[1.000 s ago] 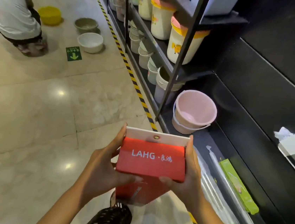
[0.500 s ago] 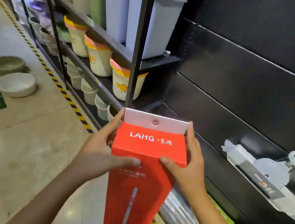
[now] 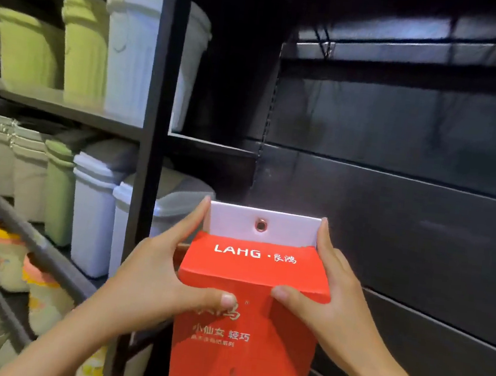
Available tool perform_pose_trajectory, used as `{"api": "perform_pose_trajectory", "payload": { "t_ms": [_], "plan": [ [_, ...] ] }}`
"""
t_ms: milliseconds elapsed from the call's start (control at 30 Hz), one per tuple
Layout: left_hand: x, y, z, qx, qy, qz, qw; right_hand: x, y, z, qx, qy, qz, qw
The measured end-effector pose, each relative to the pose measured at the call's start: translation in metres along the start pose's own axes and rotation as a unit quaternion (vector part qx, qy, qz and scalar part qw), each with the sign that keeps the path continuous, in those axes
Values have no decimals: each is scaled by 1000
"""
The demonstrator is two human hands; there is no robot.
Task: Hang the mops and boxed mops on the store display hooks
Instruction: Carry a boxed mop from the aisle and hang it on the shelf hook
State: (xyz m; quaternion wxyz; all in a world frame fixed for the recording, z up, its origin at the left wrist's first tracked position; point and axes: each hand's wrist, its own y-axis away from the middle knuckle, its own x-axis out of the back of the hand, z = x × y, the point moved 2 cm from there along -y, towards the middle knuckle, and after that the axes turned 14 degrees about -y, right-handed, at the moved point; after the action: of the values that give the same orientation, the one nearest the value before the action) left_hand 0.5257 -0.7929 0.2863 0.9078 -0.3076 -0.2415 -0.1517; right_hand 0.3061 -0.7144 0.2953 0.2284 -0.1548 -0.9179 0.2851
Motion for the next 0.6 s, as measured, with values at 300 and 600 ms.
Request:
{"api": "perform_pose_trajectory", "payload": {
  "t_ms": [300, 600],
  "plan": [
    [47, -132, 26, -88, 82, 27, 992, 18, -125, -39, 60, -9, 66, 996],
    [95, -216, 46, -242, 246, 29, 938, 11, -219, -111, 124, -7, 87, 988]
  ]
}}
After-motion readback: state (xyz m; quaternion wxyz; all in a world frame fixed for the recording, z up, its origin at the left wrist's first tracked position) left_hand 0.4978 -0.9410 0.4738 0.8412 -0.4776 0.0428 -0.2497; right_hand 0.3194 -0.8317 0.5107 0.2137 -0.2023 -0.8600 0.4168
